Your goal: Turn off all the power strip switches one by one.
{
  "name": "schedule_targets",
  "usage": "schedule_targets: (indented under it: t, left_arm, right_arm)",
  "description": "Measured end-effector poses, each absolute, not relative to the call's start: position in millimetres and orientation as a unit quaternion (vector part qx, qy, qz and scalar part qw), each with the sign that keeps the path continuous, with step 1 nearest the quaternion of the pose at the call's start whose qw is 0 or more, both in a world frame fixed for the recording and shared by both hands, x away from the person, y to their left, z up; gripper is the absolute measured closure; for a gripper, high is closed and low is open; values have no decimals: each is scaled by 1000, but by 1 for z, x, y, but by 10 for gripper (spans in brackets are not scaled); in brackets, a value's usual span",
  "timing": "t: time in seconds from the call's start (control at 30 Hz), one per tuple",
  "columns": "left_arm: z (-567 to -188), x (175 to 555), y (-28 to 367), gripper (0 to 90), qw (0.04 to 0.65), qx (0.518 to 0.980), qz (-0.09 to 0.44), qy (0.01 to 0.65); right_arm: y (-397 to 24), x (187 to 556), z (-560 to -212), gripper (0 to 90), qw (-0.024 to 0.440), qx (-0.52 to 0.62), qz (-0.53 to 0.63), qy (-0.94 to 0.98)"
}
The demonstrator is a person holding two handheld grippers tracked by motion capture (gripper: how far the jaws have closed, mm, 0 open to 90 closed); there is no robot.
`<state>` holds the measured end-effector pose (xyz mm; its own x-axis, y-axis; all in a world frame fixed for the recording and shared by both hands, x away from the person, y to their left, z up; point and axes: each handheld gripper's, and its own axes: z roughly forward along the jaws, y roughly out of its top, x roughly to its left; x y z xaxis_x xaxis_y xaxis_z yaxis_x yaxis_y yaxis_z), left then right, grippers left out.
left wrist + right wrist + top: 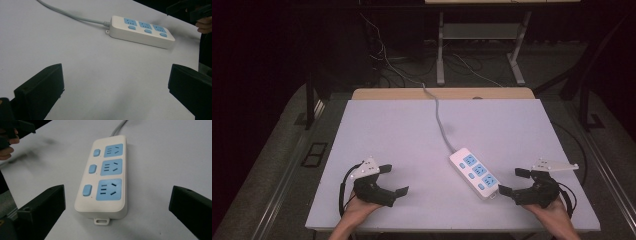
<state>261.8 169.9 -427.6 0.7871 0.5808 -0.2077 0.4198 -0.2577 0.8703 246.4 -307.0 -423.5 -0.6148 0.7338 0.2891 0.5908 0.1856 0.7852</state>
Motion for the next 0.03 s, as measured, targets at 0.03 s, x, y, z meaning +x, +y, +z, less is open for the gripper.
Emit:
schedule_targets:
  t: [0.03]
  left_arm:
    - [-428,262,170,0,520,790,77,317]
  right_arm:
    - [-307,246,-423,5,76,432,469,766]
